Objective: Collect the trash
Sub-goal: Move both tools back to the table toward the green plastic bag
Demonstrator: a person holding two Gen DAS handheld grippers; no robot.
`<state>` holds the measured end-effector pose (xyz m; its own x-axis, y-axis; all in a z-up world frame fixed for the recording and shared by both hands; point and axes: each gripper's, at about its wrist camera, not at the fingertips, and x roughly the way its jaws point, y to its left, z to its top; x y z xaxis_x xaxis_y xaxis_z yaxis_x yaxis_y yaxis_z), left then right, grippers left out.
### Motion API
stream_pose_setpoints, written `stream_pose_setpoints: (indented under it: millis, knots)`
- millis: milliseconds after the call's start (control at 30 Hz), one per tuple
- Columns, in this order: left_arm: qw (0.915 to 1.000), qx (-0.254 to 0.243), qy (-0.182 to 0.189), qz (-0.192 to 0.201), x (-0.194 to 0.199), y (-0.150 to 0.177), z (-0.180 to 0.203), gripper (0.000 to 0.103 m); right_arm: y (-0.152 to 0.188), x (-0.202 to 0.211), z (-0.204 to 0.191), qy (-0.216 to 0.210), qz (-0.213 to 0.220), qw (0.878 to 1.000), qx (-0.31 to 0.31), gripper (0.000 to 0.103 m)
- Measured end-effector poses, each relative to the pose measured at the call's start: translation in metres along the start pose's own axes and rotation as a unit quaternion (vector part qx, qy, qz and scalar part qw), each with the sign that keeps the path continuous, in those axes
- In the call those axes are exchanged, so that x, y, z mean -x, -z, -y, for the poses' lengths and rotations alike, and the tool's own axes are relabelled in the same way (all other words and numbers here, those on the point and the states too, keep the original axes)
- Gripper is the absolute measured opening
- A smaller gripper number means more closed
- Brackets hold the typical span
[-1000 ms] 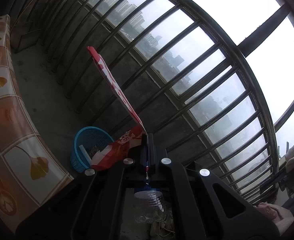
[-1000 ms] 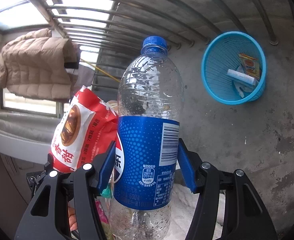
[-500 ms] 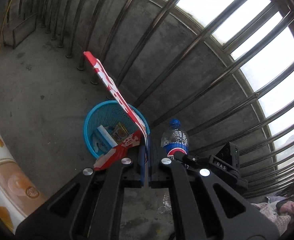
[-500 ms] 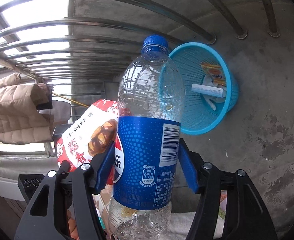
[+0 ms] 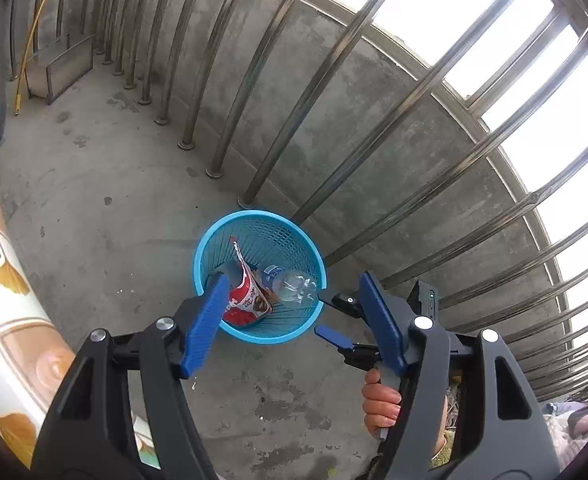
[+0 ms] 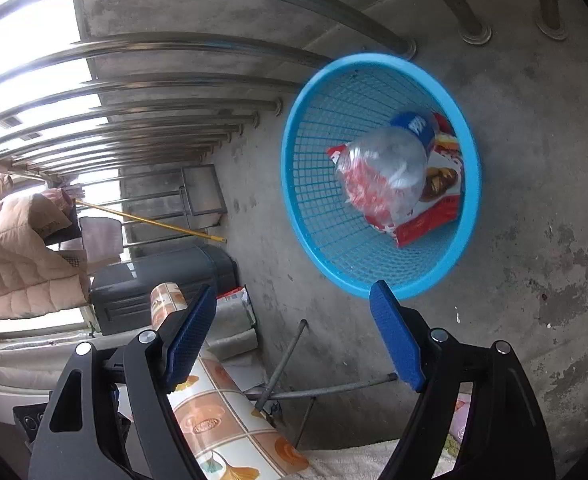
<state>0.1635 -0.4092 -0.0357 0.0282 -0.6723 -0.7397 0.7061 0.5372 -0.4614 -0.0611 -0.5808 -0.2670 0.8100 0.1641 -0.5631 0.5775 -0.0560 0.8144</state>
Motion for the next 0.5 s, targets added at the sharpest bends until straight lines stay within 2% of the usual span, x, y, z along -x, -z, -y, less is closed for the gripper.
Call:
stream_pose_setpoints:
  millis: [167,300,500]
  knots:
    - [0.9996,-0.002,-0.022,0.019,0.038,0.017,-0.003,0.065,0.025,0.016,0.008,0.013,-0.004,1.0,0.003,0.077]
    - [0.9983,-0.013,-0.041,0.041,0.073,0.034,-0.002,0.067,0.039,0.036,0.006,0.032,-0.004,0.999,0.033,0.077]
    - [0.9953,0.009,-0.052,0.081,0.136,0.07,-0.026,0.068,0.062,0.062,-0.026,0.041,0.001,0.994,0.097,0.077]
